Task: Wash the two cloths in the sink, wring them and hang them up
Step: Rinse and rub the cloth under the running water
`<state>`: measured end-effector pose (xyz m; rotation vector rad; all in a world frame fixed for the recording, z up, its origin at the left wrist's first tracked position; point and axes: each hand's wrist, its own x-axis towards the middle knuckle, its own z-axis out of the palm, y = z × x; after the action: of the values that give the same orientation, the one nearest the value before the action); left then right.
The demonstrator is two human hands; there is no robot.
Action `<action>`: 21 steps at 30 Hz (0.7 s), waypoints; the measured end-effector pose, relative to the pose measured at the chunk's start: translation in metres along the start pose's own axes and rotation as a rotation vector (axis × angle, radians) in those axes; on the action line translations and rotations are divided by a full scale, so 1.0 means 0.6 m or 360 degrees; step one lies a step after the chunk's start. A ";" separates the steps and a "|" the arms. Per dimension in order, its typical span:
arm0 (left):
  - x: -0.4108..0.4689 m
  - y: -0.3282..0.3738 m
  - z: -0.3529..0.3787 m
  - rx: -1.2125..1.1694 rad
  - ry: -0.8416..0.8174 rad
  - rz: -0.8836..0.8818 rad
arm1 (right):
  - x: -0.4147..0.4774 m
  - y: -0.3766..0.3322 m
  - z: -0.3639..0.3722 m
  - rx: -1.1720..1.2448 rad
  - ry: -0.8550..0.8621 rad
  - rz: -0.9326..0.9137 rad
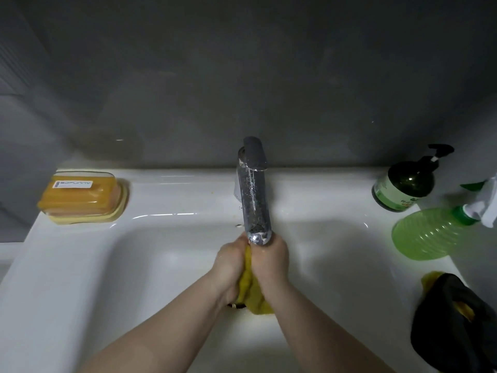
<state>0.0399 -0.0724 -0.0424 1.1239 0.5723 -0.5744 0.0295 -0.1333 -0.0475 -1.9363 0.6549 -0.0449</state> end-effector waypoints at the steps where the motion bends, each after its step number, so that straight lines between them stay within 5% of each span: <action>1: -0.003 0.002 0.001 0.0001 0.0018 0.0010 | -0.005 -0.005 0.003 -0.0081 0.0068 -0.0064; 5: 0.006 0.010 -0.016 0.0023 0.0102 0.0082 | -0.043 -0.013 0.028 -0.0325 0.0050 -0.0582; 8: -0.004 0.003 -0.012 -0.0013 -0.0004 -0.0027 | 0.000 -0.004 0.006 -0.0086 0.0100 -0.0037; 12: -0.002 0.003 -0.020 -0.0111 -0.0064 -0.0049 | -0.036 0.008 0.016 -0.0284 -0.0066 -0.0450; 16: -0.013 -0.003 -0.007 -0.0082 -0.0128 -0.0063 | 0.002 0.018 -0.006 -0.0239 0.0054 -0.0132; 21: -0.001 0.012 -0.022 -0.0378 -0.0114 -0.0093 | -0.046 -0.001 0.029 -0.0478 0.0142 -0.0776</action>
<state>0.0428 -0.0573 -0.0416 0.8618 0.5963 -0.5785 0.0117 -0.1060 -0.0477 -2.3586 0.2401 -0.3563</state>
